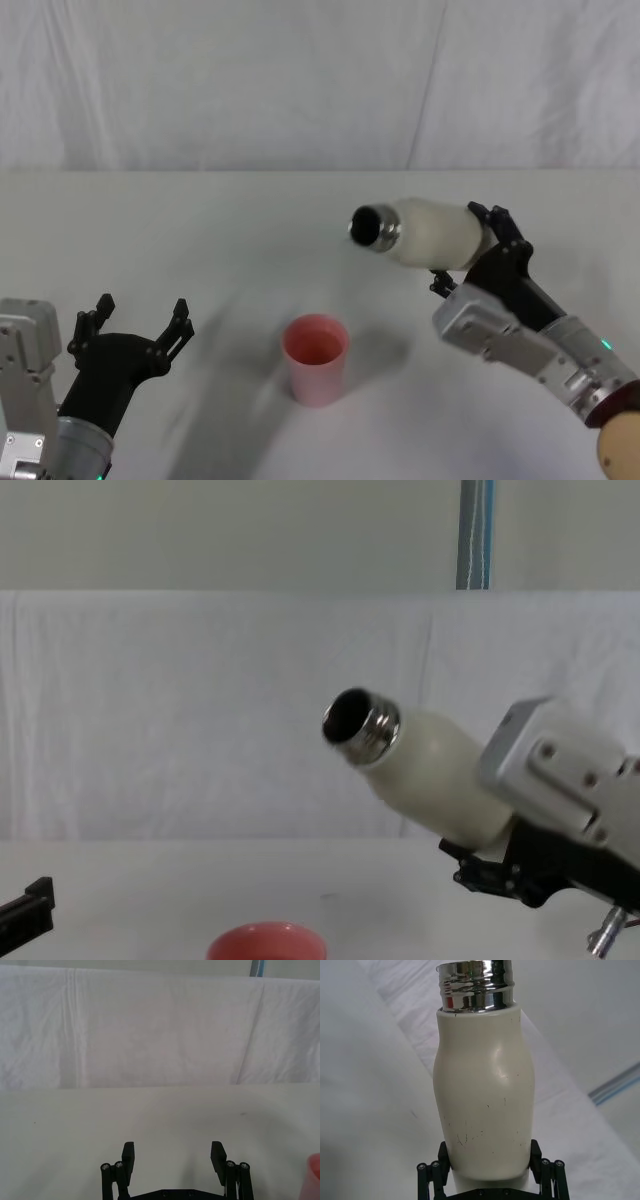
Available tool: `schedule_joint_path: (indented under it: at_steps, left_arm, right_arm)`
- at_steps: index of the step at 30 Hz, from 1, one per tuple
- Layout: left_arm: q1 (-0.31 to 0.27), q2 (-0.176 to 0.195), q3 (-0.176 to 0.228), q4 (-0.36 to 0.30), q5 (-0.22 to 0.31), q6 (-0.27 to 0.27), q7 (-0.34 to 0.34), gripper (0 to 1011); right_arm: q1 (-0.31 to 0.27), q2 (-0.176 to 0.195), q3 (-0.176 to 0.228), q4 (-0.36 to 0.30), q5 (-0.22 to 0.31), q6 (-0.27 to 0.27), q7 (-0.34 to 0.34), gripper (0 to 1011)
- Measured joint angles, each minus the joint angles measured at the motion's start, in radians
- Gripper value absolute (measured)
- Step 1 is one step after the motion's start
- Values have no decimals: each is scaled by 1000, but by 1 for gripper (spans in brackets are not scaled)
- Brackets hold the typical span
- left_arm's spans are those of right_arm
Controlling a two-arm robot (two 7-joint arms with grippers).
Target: Grasp the thermos with one hand and pour water into the cup lid.
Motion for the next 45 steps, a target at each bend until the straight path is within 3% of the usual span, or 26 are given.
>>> schedule_joint_path:
  at_steps: [12, 18, 37, 45]
  left_arm:
    - [0, 0, 0, 0, 0, 0, 0, 1001]
    - [0, 0, 0, 0, 0, 0, 0, 1001]
    - [0, 0, 0, 0, 0, 0, 0, 1001]
    - [0, 0, 0, 0, 0, 0, 0, 1001]
  right_arm:
    - [-45, -66, 126, -24, 283, 17, 109, 956]
    - [-60, -89, 172, -29, 387, 35, 141, 956]
    - [-92, -139, 248, -19, 584, 66, 163, 956]
    - [-84, -156, 257, 12, 658, 78, 179, 956]
